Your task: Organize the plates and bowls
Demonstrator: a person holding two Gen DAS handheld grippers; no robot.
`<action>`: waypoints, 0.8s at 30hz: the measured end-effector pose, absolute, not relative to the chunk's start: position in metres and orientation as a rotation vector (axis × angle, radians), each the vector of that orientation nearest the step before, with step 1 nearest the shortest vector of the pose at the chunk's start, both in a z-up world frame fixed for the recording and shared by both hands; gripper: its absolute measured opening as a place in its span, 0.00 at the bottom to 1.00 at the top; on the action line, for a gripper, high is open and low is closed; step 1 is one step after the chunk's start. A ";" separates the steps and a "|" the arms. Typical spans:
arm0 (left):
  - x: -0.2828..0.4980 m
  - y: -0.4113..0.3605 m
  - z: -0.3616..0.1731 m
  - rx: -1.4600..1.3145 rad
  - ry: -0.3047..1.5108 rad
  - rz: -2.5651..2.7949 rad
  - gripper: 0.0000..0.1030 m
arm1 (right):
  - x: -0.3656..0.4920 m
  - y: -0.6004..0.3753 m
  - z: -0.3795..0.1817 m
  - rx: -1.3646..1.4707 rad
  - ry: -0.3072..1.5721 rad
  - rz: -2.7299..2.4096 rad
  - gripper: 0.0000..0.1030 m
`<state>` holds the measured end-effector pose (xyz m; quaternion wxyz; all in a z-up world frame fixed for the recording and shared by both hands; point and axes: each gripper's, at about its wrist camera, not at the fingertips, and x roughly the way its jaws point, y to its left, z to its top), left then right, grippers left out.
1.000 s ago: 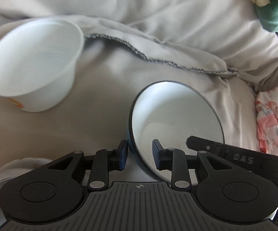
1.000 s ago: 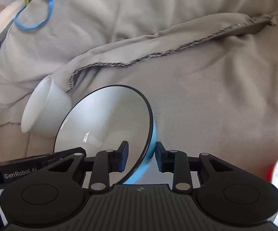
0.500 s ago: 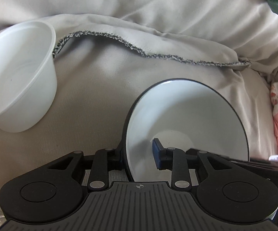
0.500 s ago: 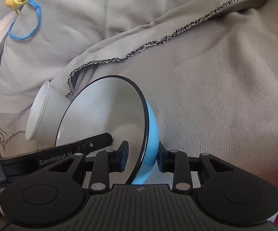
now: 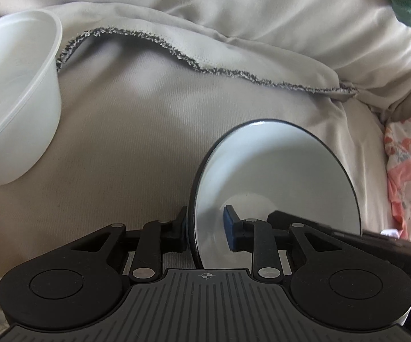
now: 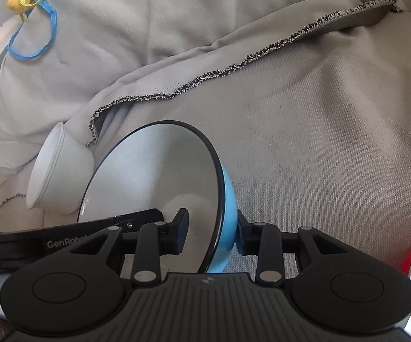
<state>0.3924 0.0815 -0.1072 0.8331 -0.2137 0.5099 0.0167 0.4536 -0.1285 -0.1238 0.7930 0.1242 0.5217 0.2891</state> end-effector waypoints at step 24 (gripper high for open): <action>0.251 0.035 -0.025 -0.400 0.980 -0.108 0.29 | 0.333 -0.188 -0.050 0.305 0.954 0.693 0.32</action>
